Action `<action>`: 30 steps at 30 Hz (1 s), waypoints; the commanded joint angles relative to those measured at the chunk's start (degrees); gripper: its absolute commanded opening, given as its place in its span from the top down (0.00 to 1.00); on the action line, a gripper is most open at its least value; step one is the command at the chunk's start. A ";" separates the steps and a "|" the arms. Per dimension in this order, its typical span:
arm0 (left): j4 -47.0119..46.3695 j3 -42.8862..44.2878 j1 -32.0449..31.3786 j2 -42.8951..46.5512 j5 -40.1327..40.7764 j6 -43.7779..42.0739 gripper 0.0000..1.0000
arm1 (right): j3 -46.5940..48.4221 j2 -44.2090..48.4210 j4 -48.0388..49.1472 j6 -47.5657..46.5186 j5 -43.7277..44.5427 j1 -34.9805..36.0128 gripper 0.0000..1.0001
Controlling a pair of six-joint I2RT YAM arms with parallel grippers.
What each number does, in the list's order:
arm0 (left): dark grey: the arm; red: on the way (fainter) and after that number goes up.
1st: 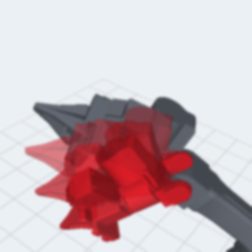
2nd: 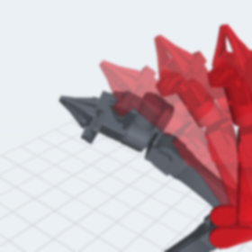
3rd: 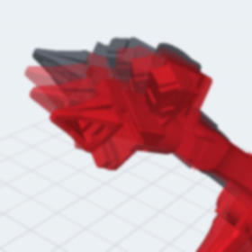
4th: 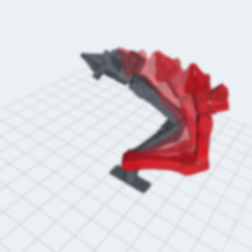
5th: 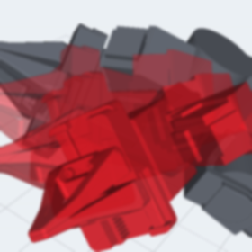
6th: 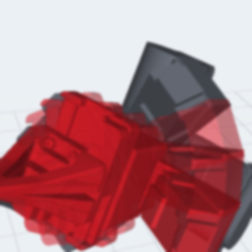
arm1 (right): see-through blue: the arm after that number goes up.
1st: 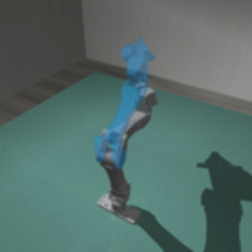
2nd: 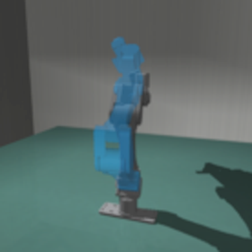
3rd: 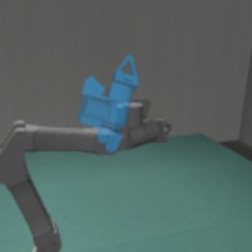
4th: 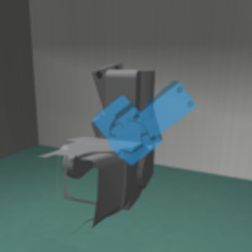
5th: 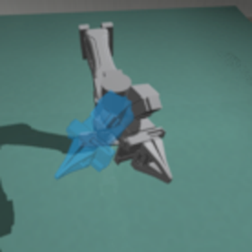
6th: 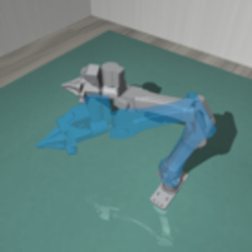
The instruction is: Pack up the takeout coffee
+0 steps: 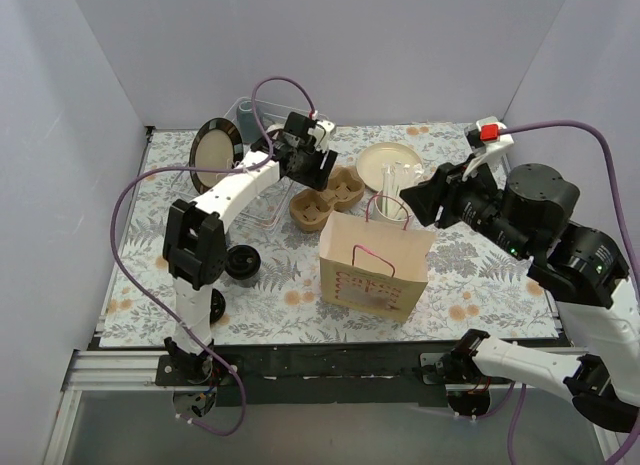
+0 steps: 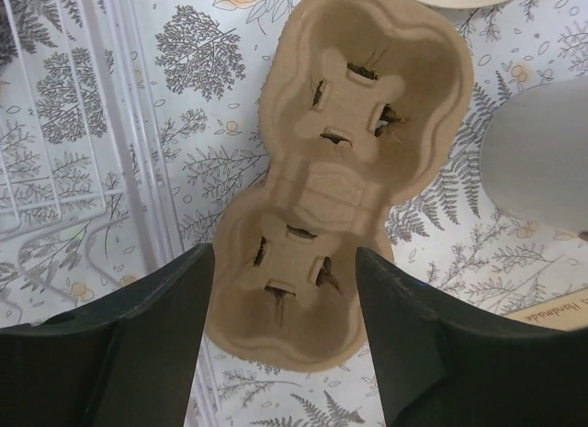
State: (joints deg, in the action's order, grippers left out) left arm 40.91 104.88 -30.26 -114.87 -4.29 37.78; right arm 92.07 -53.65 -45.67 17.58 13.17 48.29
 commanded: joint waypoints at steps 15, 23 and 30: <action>-2.59 3.75 -3.40 -7.65 -0.72 -3.06 0.46 | -1.72 2.06 0.67 2.02 5.46 0.22 0.50; -2.85 4.80 -4.98 -6.95 0.78 -3.77 0.46 | -1.37 1.97 0.14 1.31 5.20 0.22 0.51; -1.35 4.46 -5.07 -8.35 3.32 -4.29 0.47 | -0.75 1.79 -0.38 0.44 5.29 0.22 0.51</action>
State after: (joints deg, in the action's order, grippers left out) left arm 38.94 108.20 -35.35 -123.15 -3.22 34.63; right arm 90.52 -51.83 -46.63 18.98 17.50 48.29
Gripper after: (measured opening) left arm 0.534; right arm 0.493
